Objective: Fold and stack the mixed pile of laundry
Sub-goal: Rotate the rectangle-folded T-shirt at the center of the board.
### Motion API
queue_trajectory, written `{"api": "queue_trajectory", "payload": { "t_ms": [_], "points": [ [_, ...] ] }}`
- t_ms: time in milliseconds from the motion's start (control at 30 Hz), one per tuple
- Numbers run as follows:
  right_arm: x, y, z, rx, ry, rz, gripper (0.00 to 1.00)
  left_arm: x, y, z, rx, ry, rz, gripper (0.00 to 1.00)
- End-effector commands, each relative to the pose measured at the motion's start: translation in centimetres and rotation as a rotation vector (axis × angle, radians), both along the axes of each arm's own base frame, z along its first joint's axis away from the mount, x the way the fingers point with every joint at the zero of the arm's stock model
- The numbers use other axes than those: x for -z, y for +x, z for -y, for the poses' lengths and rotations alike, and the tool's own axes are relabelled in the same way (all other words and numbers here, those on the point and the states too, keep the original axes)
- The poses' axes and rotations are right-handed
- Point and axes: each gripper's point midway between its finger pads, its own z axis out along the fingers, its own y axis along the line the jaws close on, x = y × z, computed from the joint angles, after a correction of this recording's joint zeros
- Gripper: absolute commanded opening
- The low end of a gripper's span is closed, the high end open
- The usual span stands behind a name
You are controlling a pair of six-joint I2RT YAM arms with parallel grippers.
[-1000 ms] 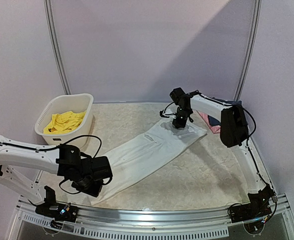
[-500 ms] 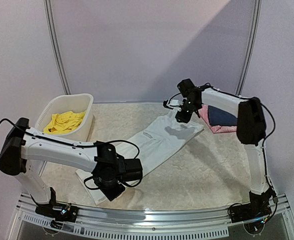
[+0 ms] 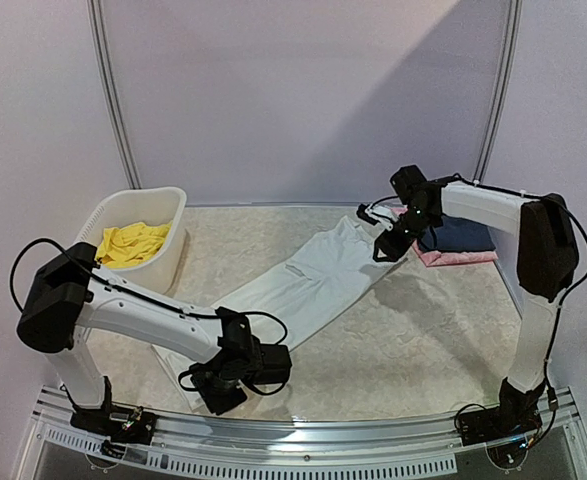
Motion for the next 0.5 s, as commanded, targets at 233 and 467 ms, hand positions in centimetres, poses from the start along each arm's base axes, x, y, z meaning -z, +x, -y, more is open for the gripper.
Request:
{"api": "queue_trajectory", "payload": {
  "t_ms": [233,467],
  "points": [
    [8.7,1.5,2.2,0.17,-0.132,-0.148,0.32,1.8,-3.1,4.6,0.171,-0.067,-0.131,0.0],
    [11.9,5.7,1.3,0.176,-0.19,-0.136,0.32,0.3,-2.9,7.2,0.262,-0.057,-0.132,0.0]
  ]
}}
